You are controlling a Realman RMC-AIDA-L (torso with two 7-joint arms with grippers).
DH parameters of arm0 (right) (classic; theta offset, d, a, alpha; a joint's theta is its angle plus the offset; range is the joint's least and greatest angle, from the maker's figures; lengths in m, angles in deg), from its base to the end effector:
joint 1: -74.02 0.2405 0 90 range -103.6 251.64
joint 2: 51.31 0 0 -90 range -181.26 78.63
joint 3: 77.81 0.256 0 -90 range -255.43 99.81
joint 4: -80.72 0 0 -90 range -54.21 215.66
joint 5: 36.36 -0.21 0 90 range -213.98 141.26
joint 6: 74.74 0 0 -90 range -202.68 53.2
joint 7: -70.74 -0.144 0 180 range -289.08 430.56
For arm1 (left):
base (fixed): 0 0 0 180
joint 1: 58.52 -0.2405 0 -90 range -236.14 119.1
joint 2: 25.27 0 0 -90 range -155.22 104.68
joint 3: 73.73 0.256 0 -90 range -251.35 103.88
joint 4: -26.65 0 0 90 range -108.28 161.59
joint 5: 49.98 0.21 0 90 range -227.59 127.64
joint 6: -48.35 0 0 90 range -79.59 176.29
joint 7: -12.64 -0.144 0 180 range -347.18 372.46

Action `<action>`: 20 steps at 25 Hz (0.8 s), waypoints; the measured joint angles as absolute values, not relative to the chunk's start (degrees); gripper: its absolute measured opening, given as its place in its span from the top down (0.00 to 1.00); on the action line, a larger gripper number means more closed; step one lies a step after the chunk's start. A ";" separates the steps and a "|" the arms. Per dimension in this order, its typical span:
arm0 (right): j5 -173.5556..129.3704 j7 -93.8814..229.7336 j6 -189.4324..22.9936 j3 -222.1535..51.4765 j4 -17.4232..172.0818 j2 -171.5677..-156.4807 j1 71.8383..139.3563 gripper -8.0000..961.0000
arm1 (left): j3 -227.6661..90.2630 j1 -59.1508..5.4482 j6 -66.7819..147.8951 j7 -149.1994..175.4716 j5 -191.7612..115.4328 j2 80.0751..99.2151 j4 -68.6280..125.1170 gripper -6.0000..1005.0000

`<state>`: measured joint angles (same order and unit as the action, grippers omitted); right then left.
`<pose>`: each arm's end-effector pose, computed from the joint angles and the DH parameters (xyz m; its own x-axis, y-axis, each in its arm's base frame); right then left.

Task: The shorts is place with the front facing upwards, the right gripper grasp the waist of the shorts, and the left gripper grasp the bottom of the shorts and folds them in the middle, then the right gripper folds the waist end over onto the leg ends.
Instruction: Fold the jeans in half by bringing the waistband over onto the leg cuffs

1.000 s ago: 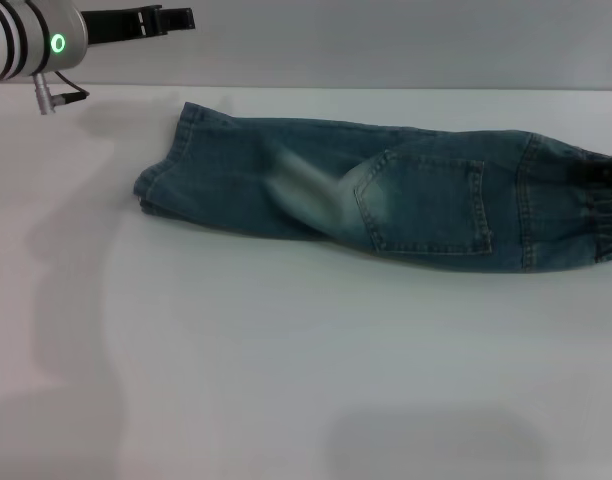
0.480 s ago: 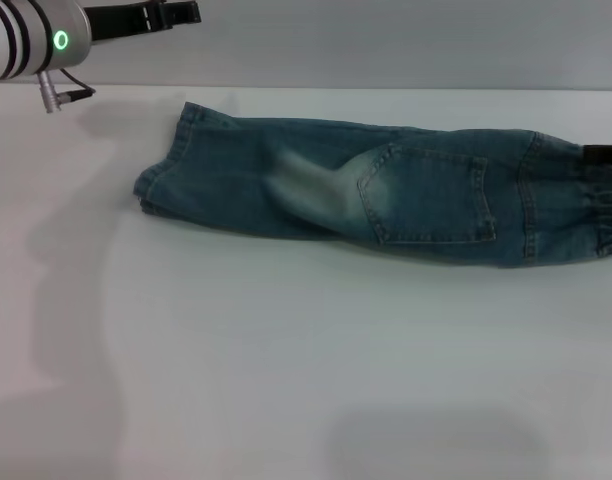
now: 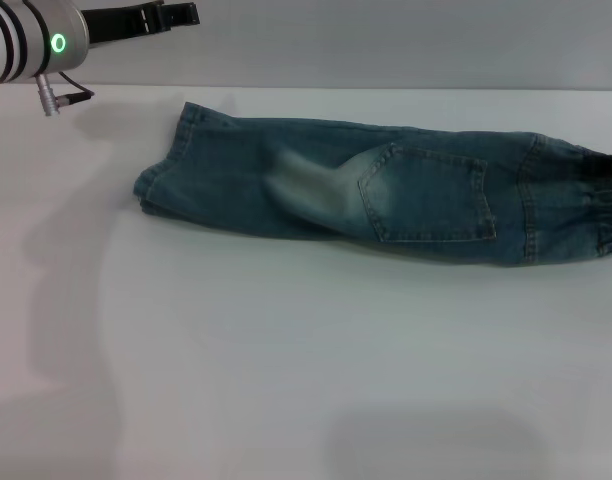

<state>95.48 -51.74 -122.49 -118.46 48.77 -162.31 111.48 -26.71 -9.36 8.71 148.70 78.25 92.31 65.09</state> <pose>0.3408 0.4207 0.0660 0.4519 -0.7125 -0.5368 -0.8499 -0.1610 -0.5018 -0.2076 0.4887 0.0361 0.4475 0.5736 0.6861 0.8920 -0.2318 -0.3881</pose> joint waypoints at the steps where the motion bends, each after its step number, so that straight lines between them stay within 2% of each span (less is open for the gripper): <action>1: 95.48 -51.74 -122.23 -118.58 48.82 -162.31 111.50 0.35 | -26.71 -9.36 8.71 148.70 78.25 92.31 65.09 0.17; 9: 95.05 -51.76 -126.96 -118.12 43.61 -162.29 109.37 0.34 | -26.71 -9.37 8.89 148.60 77.92 92.33 65.14 0.17; 17: 94.85 -52.15 -146.78 -112.00 40.79 -158.44 109.67 0.34 | -26.72 -9.70 8.82 143.77 73.08 92.43 64.81 0.17; 20: 95.04 -52.63 -151.38 -110.15 39.48 -157.79 109.75 0.34 | -26.71 -9.89 8.77 142.77 72.28 92.45 64.78 0.17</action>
